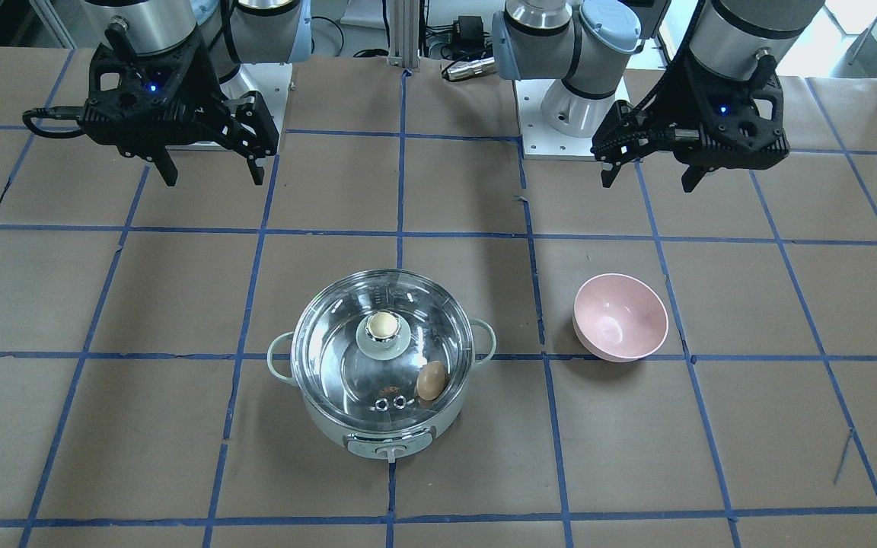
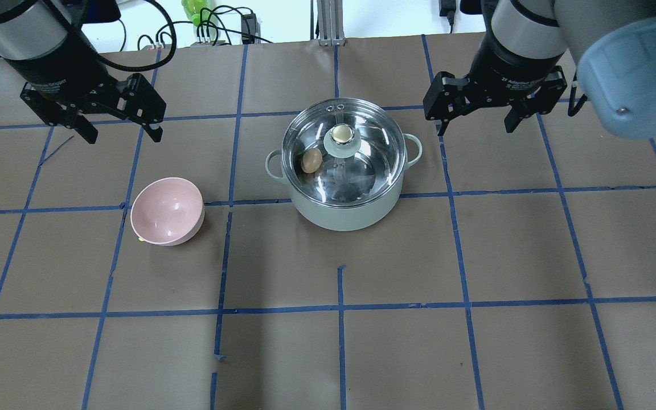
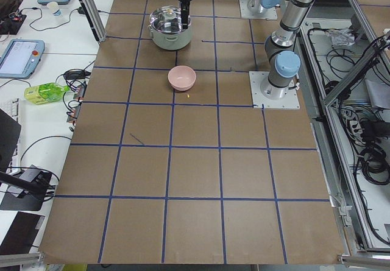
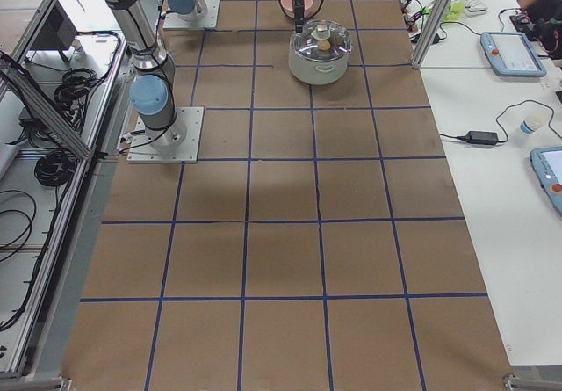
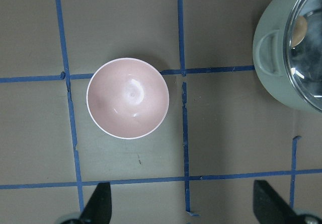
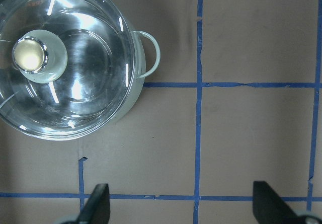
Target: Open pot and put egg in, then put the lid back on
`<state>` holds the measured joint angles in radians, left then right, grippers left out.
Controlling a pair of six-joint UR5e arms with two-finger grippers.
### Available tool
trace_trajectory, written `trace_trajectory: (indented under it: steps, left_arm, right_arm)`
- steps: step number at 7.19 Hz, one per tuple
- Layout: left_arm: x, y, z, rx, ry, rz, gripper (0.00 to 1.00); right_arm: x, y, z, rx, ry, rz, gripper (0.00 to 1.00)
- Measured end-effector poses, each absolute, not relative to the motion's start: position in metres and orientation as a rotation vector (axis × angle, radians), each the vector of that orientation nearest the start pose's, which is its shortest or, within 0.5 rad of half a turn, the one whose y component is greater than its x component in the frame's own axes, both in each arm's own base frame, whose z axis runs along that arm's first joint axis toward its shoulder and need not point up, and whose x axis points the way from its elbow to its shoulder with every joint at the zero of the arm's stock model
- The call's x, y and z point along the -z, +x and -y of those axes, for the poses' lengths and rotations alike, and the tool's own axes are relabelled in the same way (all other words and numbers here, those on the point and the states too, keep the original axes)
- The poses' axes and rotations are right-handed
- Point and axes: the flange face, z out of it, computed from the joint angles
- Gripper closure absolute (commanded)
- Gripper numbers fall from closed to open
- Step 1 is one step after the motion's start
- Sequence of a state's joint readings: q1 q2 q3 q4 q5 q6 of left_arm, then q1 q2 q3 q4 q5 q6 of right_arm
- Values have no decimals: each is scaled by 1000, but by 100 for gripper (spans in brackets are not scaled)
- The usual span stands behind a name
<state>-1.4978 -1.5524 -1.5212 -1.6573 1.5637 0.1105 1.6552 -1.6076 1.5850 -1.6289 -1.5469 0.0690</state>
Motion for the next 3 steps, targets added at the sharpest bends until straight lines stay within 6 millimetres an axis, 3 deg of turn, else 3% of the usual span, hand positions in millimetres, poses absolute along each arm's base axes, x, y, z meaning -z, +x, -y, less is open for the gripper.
trace_trajectory:
  steps: [3]
  left_arm:
    - [-509,-100,488,-40,55,-3149,0]
  right_arm:
    - [-505,176,470,125,-33,-3108,1]
